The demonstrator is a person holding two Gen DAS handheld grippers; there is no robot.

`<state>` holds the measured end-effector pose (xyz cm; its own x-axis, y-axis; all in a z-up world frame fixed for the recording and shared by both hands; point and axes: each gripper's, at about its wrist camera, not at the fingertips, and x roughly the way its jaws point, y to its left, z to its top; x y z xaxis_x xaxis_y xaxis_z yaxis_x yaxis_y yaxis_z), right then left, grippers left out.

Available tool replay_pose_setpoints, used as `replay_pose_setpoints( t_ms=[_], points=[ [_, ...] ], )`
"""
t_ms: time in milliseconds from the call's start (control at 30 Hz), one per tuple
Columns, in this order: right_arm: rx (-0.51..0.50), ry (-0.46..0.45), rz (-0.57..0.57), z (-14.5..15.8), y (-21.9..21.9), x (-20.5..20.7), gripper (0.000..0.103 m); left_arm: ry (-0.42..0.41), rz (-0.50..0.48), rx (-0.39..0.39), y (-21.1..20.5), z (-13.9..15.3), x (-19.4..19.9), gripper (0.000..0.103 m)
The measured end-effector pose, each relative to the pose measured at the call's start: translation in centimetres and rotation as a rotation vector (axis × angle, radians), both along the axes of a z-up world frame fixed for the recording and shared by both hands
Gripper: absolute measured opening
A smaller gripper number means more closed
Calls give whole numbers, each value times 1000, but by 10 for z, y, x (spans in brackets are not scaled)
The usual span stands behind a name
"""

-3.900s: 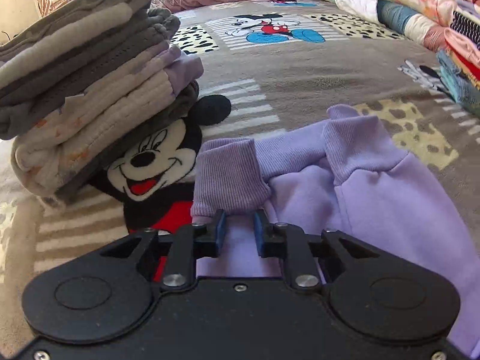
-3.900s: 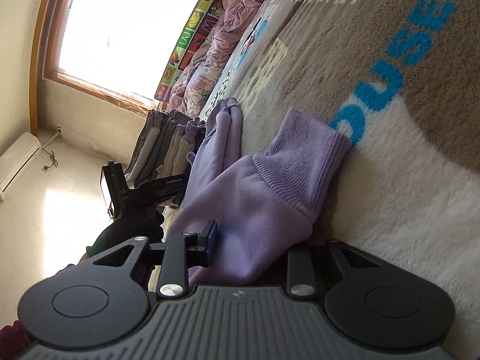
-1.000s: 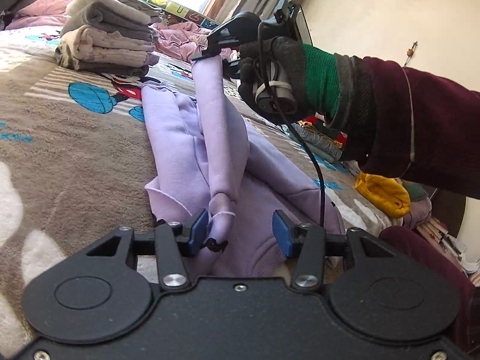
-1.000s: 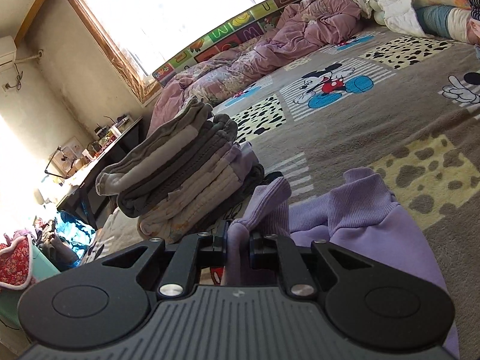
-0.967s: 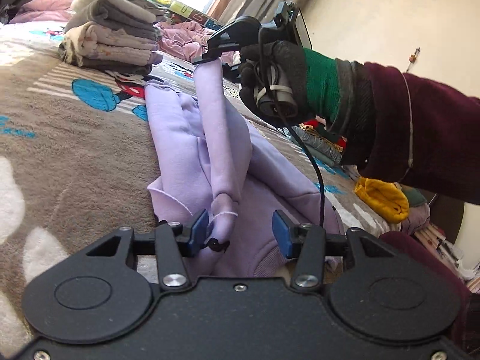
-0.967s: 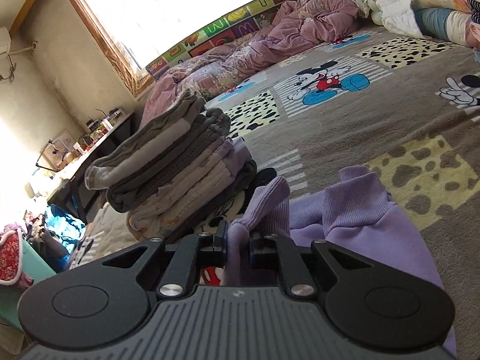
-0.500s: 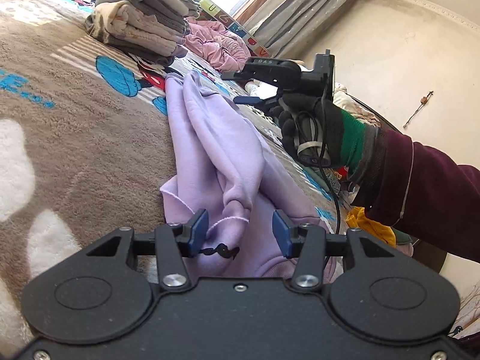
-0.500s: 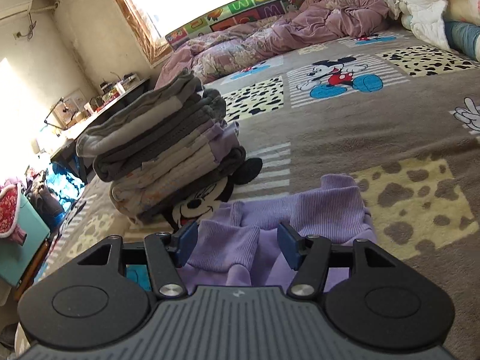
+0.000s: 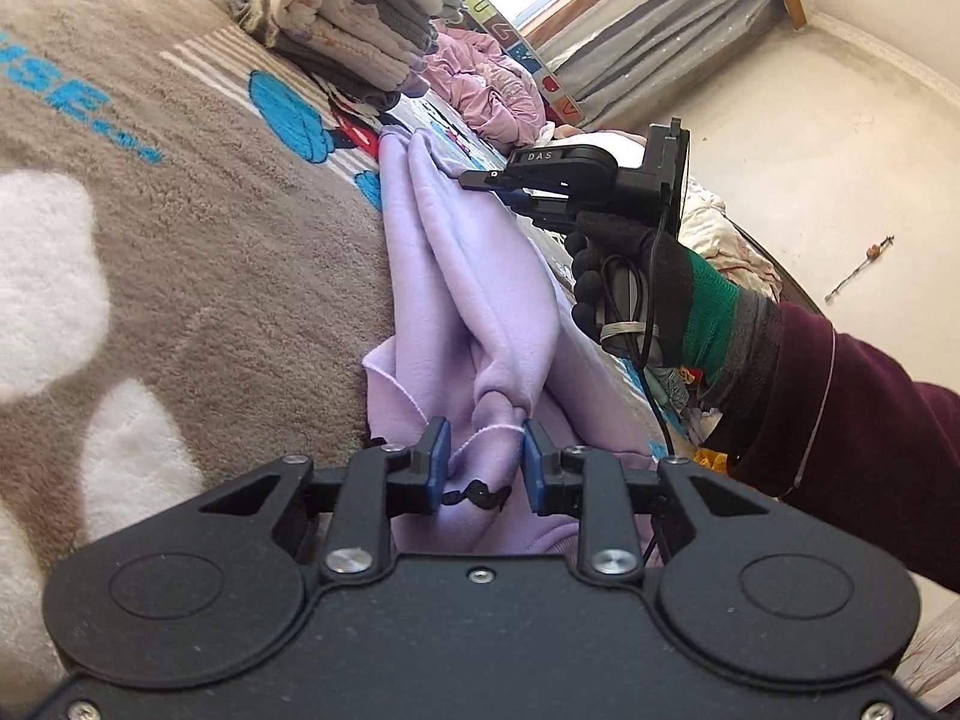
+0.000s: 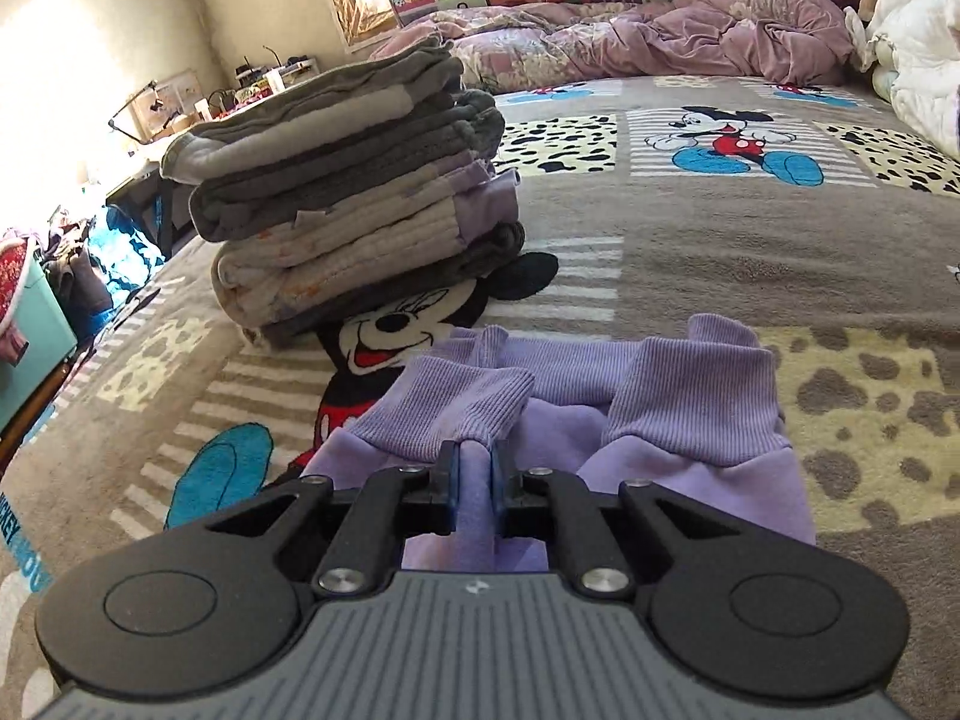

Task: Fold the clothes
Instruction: 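Lay the folded sweatshirt down and open both grippers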

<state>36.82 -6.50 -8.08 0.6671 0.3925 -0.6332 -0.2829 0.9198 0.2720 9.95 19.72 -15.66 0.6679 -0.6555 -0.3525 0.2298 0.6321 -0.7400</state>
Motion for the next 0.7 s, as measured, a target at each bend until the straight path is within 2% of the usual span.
replay_pose_setpoints(
  t_ms=[133, 233, 300, 433, 500, 567, 633, 700],
  points=[
    [23, -50, -35, 12, -6, -9, 35, 35, 13, -80, 7, -3, -1, 27],
    [39, -110, -7, 30, -10, -27, 35, 13, 17, -80, 9, 3, -7, 42],
    [65, -137, 23, 43, -15, -43, 35, -22, 41, -42, 12, 13, -13, 45],
    [126, -170, 76, 59, -32, -82, 35, -220, 141, 43, 19, 44, -36, 45],
    [151, -175, 106, 61, -39, -103, 36, -307, 136, 70, 8, 56, -38, 45],
    [155, -179, 167, 56, -39, -123, 36, -374, 84, 106, -12, 63, -34, 45],
    [135, -176, 225, 48, -31, -142, 36, -366, 26, 200, -37, 61, -22, 44],
    [106, -161, 280, 37, -20, -155, 34, -299, 13, 285, -50, 51, -8, 38]
  ],
)
